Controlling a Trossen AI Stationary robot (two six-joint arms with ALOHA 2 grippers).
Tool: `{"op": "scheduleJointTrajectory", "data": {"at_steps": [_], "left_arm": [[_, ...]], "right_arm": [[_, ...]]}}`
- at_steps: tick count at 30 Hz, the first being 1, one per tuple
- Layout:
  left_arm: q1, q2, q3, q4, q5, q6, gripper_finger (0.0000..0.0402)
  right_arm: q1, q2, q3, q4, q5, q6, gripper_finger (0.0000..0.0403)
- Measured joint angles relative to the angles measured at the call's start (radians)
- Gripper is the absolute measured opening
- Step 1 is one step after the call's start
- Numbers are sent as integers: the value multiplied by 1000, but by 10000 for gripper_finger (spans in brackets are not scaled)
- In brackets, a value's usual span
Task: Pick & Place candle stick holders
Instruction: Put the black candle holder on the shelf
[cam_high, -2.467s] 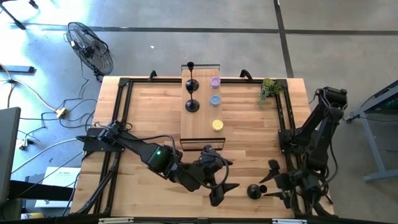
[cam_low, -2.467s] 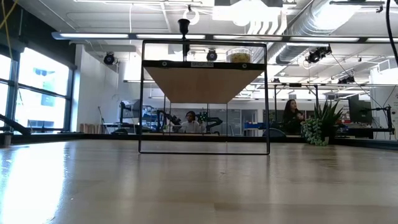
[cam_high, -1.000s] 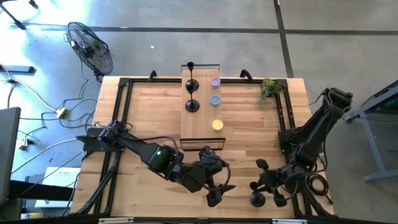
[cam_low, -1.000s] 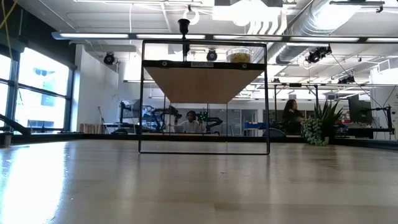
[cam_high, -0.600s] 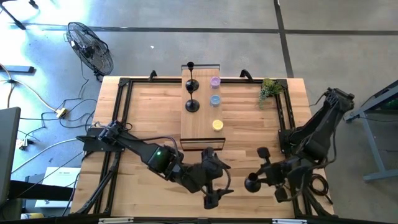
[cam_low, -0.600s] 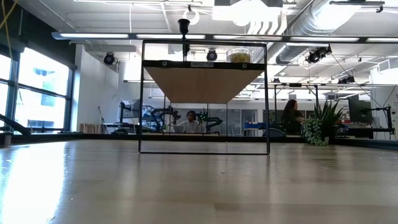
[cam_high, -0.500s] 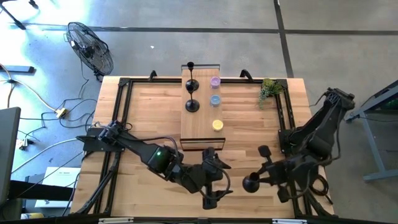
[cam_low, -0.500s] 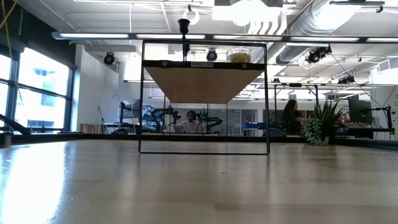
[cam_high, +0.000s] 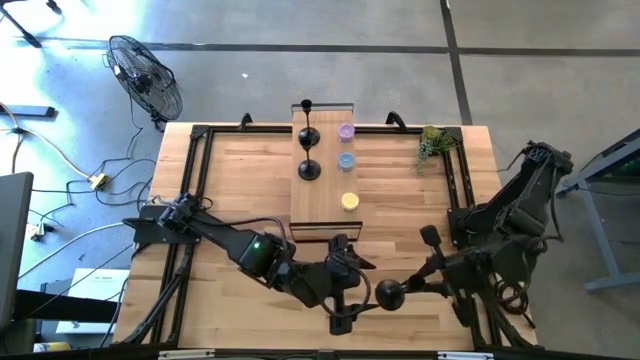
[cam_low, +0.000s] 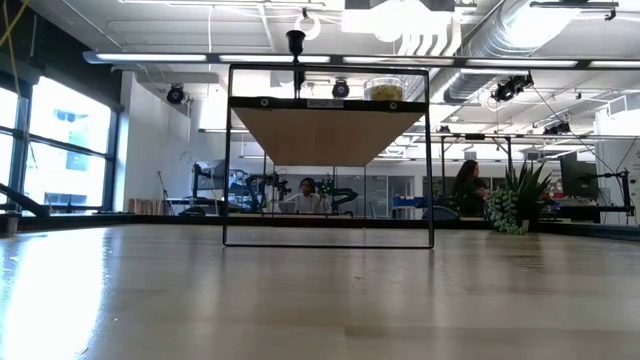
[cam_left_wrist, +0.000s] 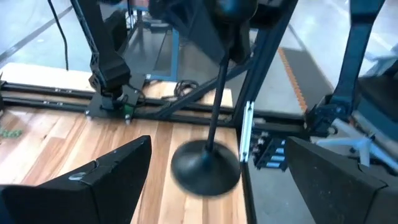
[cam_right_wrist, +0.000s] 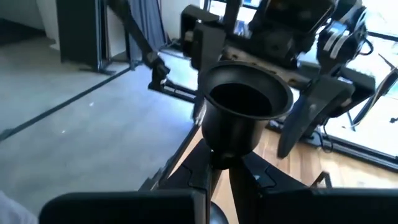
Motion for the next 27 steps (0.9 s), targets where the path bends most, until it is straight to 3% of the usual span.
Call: {"op": "scheduleJointTrajectory", "data": {"at_steps": [12,17,27], "left_arm": [[1,10,0,46,6,-2,360],[19,31,-1,55,-38,0,360],[59,58,-1,87,-9,0,360]], "right_arm": [[-84,0,1,74,-91,-33,26],[-106,4,1,105,-123,-44,26],[-123,31,1,112,-155,-52,26]]}}
